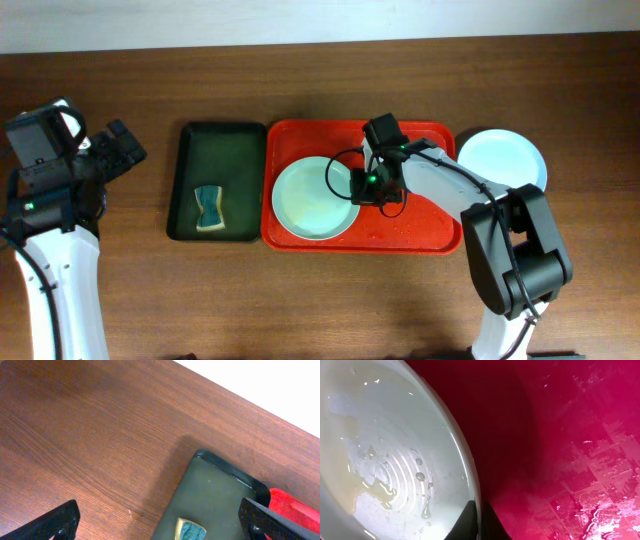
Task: Clean dirty plates on tray and stack at the side
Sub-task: 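Lift the cleaned blue plate with the right gripper and tilt it left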
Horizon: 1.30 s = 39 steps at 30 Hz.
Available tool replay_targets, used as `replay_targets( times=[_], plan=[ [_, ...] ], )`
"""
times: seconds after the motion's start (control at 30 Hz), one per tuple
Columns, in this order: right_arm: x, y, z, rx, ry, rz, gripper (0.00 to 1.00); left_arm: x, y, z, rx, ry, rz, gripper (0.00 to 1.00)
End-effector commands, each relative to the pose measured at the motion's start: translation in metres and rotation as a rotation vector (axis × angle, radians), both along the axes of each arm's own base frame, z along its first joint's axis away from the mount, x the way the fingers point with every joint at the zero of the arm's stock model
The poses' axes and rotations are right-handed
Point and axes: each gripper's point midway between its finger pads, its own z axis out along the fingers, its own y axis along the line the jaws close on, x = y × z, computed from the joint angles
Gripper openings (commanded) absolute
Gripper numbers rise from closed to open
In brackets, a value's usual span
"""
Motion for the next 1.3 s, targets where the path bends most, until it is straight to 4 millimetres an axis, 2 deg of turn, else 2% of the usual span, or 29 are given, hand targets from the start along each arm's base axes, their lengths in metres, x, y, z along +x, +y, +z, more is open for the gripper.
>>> replay_targets(
  times=[0.0, 0.2, 0.33, 0.47, 0.6, 0.67, 1.03, 1.13, 1.27],
  plan=[
    [-0.008, -0.012, 0.001, -0.004, 0.050, -0.023, 0.04, 0.000, 0.003, 0.001, -0.005, -0.001, 0.019, 0.99],
    [0.001, -0.037, 0.052, 0.024, 0.063, -0.099, 0.04, 0.000, 0.003, 0.001, -0.005, -0.001, 0.019, 0.99],
    [0.003, -0.043, 0.084, 0.033, 0.038, -0.114, 0.04, 0.000, 0.003, 0.001, -0.005, -0.001, 0.019, 0.99],
    [0.010, -0.029, 0.117, 0.049, -0.001, -0.107, 0.04, 0.000, 0.003, 0.001, -0.005, -0.001, 0.019, 0.99],
    [0.025, -0.008, 0.137, 0.046, -0.087, -0.124, 0.04, 0.000, 0.003, 0.001, -0.005, -0.001, 0.019, 0.99],
    [0.040, 0.016, 0.146, 0.043, -0.185, -0.146, 0.04, 0.000, 0.003, 0.001, -0.005, -0.001, 0.019, 0.99],
    [0.066, 0.101, 0.137, 0.013, -0.446, -0.112, 0.04, 0.000, 0.003, 0.001, -0.005, -0.001, 0.019, 0.99],
    [0.072, 0.115, 0.134, -0.039, -0.533, -0.119, 0.04, 0.000, 0.003, 0.001, -0.005, -0.001, 0.019, 0.99],
    [0.078, 0.125, 0.140, -0.093, -0.643, -0.143, 0.04, 0.000, 0.003, 0.001, -0.005, -0.001, 0.019, 0.99]
  ],
)
